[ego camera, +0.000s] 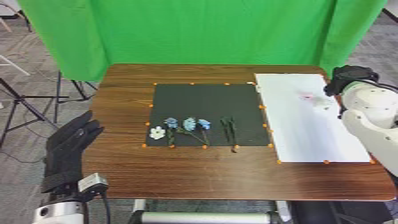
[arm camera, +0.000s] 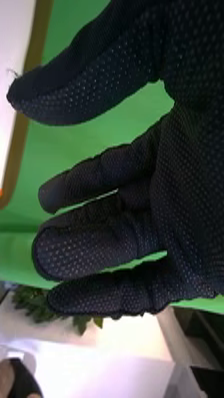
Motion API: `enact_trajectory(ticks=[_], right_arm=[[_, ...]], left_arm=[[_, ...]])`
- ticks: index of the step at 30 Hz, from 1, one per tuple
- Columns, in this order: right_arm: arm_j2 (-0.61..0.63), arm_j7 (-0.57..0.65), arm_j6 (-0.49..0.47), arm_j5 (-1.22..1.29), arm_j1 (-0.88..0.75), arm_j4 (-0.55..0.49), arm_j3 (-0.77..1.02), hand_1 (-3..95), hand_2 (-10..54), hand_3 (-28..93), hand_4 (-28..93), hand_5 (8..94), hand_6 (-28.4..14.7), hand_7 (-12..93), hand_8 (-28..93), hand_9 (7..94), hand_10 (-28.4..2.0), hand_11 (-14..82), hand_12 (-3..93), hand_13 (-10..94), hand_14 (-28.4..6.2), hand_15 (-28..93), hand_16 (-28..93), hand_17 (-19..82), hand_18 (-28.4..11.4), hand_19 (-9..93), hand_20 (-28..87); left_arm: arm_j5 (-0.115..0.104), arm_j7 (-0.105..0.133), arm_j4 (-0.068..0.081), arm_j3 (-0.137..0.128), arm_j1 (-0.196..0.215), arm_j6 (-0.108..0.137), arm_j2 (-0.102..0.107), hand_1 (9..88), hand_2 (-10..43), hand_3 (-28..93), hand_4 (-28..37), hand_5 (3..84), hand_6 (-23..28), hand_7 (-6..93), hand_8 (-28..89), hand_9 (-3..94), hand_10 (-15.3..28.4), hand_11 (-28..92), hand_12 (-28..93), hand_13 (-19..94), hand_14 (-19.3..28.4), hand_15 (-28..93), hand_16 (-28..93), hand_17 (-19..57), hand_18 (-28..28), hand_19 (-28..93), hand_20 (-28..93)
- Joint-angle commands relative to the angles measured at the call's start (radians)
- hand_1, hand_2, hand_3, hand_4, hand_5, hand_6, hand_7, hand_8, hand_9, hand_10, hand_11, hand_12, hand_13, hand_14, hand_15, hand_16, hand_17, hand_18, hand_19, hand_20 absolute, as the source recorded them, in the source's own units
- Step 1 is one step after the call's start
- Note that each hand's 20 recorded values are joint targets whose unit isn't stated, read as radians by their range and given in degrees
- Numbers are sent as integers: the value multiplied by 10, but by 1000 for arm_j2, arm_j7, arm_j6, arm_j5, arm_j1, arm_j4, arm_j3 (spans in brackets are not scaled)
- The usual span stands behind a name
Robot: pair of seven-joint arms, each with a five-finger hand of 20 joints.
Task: Arrange flowers
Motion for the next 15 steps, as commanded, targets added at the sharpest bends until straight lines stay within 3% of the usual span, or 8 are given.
enact_trajectory(ticks=[1,15], right_arm=[[-33,4,-47,-14,-61,7,36,317,-81,870,-283,483,-79,175,-110,476,-190,201,173,567,-106,775,126,226,-201,830,43],[-72,8,-80,-23,-78,46,59,318,-85,869,-283,476,-80,167,-109,470,-189,193,172,565,-107,777,122,224,-201,824,51]], left_arm=[[-5,2,3,3,4,-6,-10,269,44,827,-190,414,113,160,-111,357,204,374,55,246,270,644,-179,-91,211,599,9],[3,-7,6,2,-5,-16,-22,269,47,826,-189,415,113,161,-111,358,205,375,53,248,272,644,-179,-90,210,599,9]])
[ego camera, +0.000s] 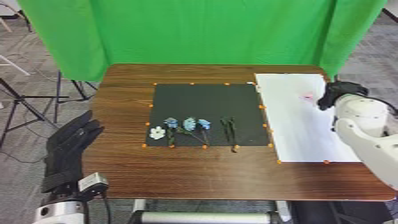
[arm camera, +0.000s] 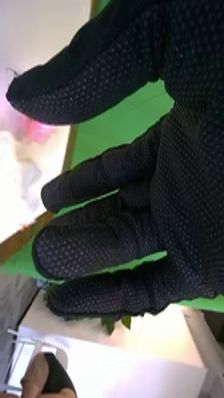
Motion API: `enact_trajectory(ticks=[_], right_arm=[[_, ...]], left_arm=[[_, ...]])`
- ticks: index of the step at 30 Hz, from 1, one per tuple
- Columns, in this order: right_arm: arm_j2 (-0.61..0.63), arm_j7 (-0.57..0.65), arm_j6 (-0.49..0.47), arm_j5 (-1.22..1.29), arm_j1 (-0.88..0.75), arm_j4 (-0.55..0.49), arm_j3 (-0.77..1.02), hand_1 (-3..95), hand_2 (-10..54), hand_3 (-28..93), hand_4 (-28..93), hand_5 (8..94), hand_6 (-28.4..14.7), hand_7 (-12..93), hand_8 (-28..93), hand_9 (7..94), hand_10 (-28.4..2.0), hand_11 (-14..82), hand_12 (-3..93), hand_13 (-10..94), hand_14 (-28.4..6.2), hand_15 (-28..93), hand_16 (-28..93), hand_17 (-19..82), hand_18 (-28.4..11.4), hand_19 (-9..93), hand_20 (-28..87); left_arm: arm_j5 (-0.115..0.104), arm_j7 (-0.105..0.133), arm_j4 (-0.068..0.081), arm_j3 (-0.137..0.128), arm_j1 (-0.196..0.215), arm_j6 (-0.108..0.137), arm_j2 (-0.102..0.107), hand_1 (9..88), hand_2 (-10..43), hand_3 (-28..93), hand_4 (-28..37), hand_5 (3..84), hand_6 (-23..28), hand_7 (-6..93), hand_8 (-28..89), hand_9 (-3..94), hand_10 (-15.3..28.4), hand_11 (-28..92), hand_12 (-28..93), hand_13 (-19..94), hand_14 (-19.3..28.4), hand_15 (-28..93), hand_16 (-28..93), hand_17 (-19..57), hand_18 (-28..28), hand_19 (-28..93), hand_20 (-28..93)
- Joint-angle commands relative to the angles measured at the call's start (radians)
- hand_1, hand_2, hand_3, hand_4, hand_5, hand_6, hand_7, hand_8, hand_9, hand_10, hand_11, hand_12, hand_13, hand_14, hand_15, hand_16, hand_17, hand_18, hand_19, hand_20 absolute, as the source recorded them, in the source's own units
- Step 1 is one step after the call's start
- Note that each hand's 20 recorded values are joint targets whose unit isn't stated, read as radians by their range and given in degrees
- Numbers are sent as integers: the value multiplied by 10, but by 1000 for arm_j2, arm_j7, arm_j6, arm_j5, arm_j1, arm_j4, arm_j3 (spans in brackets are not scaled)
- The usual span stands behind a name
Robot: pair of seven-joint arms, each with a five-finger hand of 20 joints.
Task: Arrange flowers
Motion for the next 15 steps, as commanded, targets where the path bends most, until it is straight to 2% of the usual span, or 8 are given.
enact_trajectory(ticks=[1,6,7,8,11,13,15], right_arm=[[-22,8,-25,-24,0,32,13,319,-85,869,-283,475,-80,167,-109,470,-188,193,172,566,-107,777,121,224,-200,824,52],[-24,11,-18,-27,-18,36,15,324,-84,865,-283,473,-76,162,-110,473,-181,190,169,572,-106,778,119,226,-201,824,54],[-23,12,-12,-29,-15,38,5,324,-83,864,-283,473,-74,162,-110,476,-179,191,169,574,-107,778,119,227,-202,825,54],[-18,15,6,-35,-17,38,-6,329,-81,859,-283,480,-68,167,-110,491,-170,195,168,580,-104,777,118,230,-201,825,54],[5,16,91,-66,-7,42,-64,356,-66,838,-282,531,-42,191,-123,554,-149,216,164,615,-91,768,122,253,-194,831,52],[6,12,120,-88,-5,49,-79,389,-51,821,-282,599,-15,223,-143,629,-124,235,162,660,-71,747,139,273,-186,840,44],[12,15,151,-102,-4,55,-98,432,-54,773,-282,645,-7,257,-73,685,-106,238,179,682,-61,734,148,285,-180,843,40]], left_arm=[[3,-3,3,2,0,-12,-10,269,47,826,-189,415,113,161,-112,359,205,376,53,248,272,644,-179,-90,210,599,9],[6,-6,4,4,-5,-13,-11,270,47,827,-191,415,114,161,-112,358,205,377,52,248,272,645,-179,-90,210,599,9],[-4,3,4,8,-5,-6,-3,270,47,827,-191,415,114,161,-112,359,204,377,52,248,272,645,-179,-90,210,599,9],[-5,3,5,8,-4,-10,-4,271,47,826,-191,415,114,162,-112,358,204,377,53,249,271,644,-179,-90,210,598,9],[-3,3,6,6,-5,-10,-5,271,47,827,-191,415,114,162,-111,358,204,377,53,249,273,645,-179,-90,210,599,10],[-2,3,6,6,-5,-9,-7,271,47,827,-190,416,114,161,-112,358,204,377,53,249,273,645,-179,-90,211,599,10],[1,-4,5,7,-7,-13,-8,271,47,828,-190,416,114,162,-112,359,204,378,53,249,273,644,-180,-91,211,599,10]])
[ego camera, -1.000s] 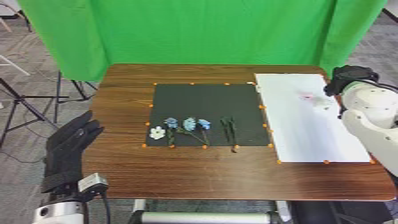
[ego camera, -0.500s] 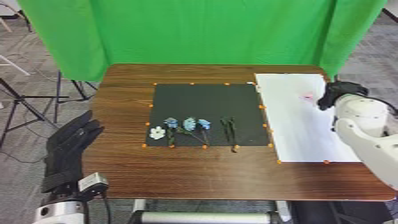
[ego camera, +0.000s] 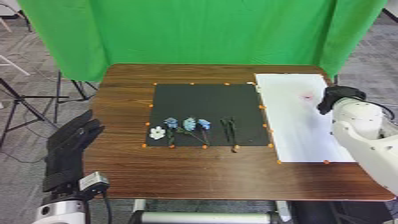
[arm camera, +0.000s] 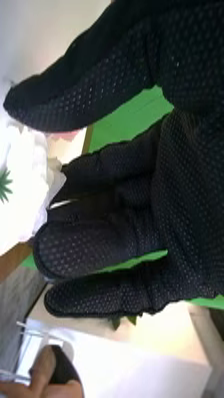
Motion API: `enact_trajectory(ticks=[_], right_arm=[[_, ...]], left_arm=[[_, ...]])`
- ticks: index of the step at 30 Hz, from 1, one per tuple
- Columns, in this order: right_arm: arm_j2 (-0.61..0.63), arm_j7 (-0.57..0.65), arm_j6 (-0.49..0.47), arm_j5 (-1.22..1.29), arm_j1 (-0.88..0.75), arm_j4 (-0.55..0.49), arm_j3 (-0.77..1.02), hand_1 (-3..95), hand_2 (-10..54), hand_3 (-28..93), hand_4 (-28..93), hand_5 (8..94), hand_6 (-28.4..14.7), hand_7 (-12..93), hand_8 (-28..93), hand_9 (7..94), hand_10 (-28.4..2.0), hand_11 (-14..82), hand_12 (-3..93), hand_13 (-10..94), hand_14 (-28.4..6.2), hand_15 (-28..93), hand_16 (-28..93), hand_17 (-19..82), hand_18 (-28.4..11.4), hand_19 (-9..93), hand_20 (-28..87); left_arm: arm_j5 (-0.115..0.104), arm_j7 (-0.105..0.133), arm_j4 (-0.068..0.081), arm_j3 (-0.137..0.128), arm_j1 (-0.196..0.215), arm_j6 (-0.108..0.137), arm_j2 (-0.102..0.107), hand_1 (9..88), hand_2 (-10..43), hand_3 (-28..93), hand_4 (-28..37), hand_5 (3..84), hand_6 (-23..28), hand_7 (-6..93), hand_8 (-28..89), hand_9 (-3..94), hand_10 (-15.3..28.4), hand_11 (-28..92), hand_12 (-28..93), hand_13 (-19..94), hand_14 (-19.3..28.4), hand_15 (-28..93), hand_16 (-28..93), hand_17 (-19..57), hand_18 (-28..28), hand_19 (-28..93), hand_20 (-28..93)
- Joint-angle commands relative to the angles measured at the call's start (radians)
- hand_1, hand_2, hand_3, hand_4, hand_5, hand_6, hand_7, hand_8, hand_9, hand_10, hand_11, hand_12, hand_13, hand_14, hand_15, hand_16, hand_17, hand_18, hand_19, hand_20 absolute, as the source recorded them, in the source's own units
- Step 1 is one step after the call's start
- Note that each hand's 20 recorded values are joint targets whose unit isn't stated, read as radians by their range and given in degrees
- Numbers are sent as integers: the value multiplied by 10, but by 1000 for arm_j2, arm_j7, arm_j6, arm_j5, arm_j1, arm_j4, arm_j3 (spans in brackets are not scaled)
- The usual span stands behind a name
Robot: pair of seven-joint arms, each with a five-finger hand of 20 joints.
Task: Arrange flowers
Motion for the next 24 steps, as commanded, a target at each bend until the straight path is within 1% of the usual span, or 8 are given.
enact_trajectory(ticks=[1,2,4,8,11,14,19,24], right_arm=[[26,6,139,-89,-2,25,-78,456,-56,749,-283,668,-3,279,-60,718,-91,212,216,695,-57,728,154,292,-178,846,38],[29,5,144,-89,-2,28,-80,478,-56,735,-283,694,7,302,-50,757,-76,191,248,713,-50,722,159,301,-175,851,36],[37,13,174,-89,-3,29,-93,500,-58,730,-282,726,21,323,-43,793,-65,153,290,734,-42,712,167,313,-171,856,34],[57,16,225,-99,14,27,-129,521,-67,731,-282,759,22,315,-28,854,-53,173,351,759,-32,706,175,325,-167,865,30],[69,23,253,-91,25,20,-148,537,-76,731,-283,779,13,298,-16,867,-46,212,378,776,-27,707,180,334,-168,872,30],[70,17,259,-103,36,18,-156,544,-81,732,-283,789,11,290,-8,878,-43,227,386,790,-22,707,182,341,-169,875,30],[85,22,294,-97,68,7,-191,547,-88,739,-283,804,7,275,7,885,-40,230,387,801,-20,704,188,346,-172,879,30],[88,3,328,-108,85,-26,-193,545,-93,747,-283,813,4,264,18,889,-40,226,393,803,-21,703,194,347,-173,879,30]], left_arm=[[2,-4,2,4,3,-8,-4,271,48,828,-190,416,114,162,-112,359,204,378,53,249,272,644,-180,-91,210,599,10],[4,-9,3,5,-2,-9,-7,271,48,828,-190,416,114,162,-112,359,204,378,53,249,273,644,-180,-91,211,599,10],[5,-8,2,4,1,-12,-6,271,48,829,-189,416,114,161,-112,359,204,378,52,249,273,644,-180,-90,210,599,10],[3,-5,1,0,4,-8,-8,270,48,829,-189,416,114,160,-112,358,204,378,52,248,272,644,-179,-90,210,599,10],[5,-10,0,0,4,-9,-8,271,49,829,-190,416,114,161,-112,359,204,379,53,249,272,644,-179,-90,210,599,10],[1,-7,0,1,5,-7,-8,270,49,831,-189,415,114,161,-112,358,204,379,53,249,272,643,-179,-90,211,599,10],[7,-13,-2,-2,8,-8,-10,270,49,831,-190,416,115,161,-112,359,204,378,53,249,272,644,-179,-90,210,599,10],[6,-14,-4,-6,12,-7,-8,270,49,831,-190,416,115,160,-111,359,205,378,53,249,272,644,-179,-90,210,599,10]])
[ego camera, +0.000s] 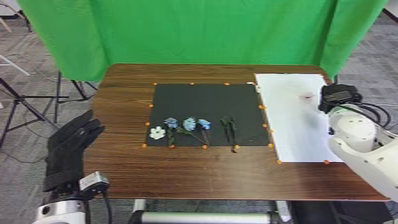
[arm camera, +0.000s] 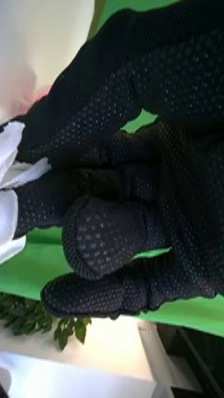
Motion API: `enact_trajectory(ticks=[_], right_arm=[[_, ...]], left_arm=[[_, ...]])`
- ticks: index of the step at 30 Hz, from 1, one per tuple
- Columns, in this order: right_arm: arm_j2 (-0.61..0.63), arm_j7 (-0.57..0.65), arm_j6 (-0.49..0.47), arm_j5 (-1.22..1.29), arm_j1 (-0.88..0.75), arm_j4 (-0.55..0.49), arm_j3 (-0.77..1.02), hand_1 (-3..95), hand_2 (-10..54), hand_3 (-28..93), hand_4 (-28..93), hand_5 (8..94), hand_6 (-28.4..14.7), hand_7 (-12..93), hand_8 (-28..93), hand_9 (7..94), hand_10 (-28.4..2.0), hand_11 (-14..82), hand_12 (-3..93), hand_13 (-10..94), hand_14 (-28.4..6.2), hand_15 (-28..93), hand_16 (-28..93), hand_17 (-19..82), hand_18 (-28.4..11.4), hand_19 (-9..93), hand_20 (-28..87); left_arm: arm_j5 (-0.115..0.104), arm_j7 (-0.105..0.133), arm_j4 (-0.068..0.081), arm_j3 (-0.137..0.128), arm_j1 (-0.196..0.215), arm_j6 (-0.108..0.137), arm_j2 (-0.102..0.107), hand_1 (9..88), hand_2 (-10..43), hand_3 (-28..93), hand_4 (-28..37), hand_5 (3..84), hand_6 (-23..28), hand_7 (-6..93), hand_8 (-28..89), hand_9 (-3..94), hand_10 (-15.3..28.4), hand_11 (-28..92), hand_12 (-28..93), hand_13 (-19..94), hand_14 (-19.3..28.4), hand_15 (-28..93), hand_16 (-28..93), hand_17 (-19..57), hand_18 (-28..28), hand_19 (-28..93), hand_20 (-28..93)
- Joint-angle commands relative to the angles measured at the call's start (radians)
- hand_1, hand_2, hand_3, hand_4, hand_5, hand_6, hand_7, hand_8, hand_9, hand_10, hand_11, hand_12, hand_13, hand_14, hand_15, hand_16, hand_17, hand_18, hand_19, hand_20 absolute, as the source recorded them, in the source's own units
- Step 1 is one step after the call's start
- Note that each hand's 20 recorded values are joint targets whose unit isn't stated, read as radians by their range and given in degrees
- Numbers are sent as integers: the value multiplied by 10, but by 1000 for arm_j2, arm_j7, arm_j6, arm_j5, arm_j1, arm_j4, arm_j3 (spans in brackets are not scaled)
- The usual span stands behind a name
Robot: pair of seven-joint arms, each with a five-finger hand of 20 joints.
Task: Arrange flowers
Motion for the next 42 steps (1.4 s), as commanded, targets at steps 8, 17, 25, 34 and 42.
enact_trajectory(ticks=[8,17,25,34,42], right_arm=[[-2,-75,72,-33,65,-148,-7,540,-95,758,-283,817,1,259,28,891,-44,226,395,805,-22,702,197,348,-176,882,30],[-103,-191,43,-53,53,-267,3,538,-95,765,-283,818,0,253,35,891,-47,228,394,806,-24,702,200,347,-178,883,29],[-243,-232,27,-85,77,-256,-53,539,-95,766,-283,821,-1,249,37,892,-47,227,394,806,-24,702,202,347,-179,884,29],[-308,-203,39,-79,60,-234,-102,539,-95,766,-283,823,-1,245,40,892,-48,228,392,806,-25,702,202,347,-179,885,29],[-357,-167,48,-71,77,-188,-150,539,-95,767,-283,823,-1,244,40,892,-48,229,390,806,-25,702,203,347,-179,885,28]], left_arm=[[2,-9,-11,-15,23,2,-3,269,49,833,-190,416,115,159,-111,359,205,377,53,249,272,644,-179,-90,210,599,11],[12,-23,-15,-23,22,-3,-4,269,49,834,-190,416,114,160,-111,360,205,378,53,249,272,644,-179,-90,210,598,11],[16,-38,-16,-27,18,-7,-9,269,50,833,-191,416,114,160,-111,359,205,378,52,249,272,643,-179,-90,210,598,11],[24,-55,-12,-38,11,-21,-17,270,50,832,-191,417,115,160,-111,359,205,377,52,249,273,644,-179,-90,210,598,11],[26,-62,-7,-36,-1,-27,-17,270,50,832,-190,417,115,160,-111,360,206,377,52,248,272,644,-179,-90,210,599,11]])
